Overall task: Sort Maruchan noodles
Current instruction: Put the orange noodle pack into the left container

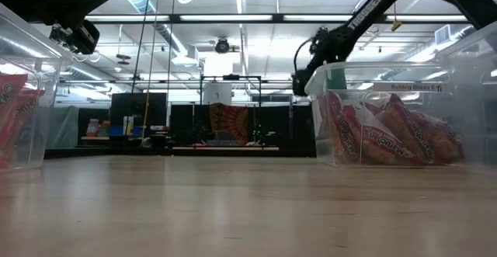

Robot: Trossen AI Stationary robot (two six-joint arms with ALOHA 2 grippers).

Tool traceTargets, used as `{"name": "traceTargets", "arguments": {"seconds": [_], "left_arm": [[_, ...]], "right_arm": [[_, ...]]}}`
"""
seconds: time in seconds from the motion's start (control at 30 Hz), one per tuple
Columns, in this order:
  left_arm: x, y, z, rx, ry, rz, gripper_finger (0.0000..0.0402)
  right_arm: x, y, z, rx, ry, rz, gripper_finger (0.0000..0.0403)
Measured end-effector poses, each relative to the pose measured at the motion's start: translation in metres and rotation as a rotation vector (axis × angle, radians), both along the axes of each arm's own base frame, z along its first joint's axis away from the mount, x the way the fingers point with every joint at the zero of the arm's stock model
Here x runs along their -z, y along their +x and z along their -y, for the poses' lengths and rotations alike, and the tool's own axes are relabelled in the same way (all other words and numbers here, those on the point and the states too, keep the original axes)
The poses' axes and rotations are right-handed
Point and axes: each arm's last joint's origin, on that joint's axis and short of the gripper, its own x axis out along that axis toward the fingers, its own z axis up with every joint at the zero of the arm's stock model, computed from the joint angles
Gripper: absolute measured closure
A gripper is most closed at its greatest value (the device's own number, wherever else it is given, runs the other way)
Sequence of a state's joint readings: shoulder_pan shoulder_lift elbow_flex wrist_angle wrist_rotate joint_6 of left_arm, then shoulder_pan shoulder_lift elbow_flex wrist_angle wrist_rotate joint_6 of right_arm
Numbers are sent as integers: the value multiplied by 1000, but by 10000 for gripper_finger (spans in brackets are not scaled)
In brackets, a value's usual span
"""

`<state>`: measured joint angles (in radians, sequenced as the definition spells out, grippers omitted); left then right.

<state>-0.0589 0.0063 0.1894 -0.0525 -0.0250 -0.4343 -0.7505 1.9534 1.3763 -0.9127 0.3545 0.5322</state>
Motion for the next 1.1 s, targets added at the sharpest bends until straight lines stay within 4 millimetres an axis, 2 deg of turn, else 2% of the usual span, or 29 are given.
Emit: {"name": "traceTargets", "arguments": {"seconds": [0.23, 0.4, 0.57, 0.67, 0.83, 1.0, 1.1], "left_arm": [[0, 0, 0, 0, 0, 0, 363], [-2, 0, -2, -56, 21, 24, 363], [-16, -4, -3, -93, -25, 170, 363], [-23, -3, -3, -142, 99, 229, 363], [-40, 8, -3, -175, 141, 198, 363], [-77, 42, 5, -77, 224, 98, 363], [-102, 68, 12, -107, 282, -11, 363]], "right_arm": [[-69, 8, -10, -62, -91, 290, 396], [-121, 13, -31, -161, -134, 557, 396], [-165, 17, -60, -267, -141, 831, 396], [-183, 23, -82, -337, -134, 948, 396], [-202, 40, -121, -417, -136, 1092, 396], [-218, 61, -155, -371, -241, 1257, 396], [-221, 73, -171, -302, -304, 1323, 396]]}}
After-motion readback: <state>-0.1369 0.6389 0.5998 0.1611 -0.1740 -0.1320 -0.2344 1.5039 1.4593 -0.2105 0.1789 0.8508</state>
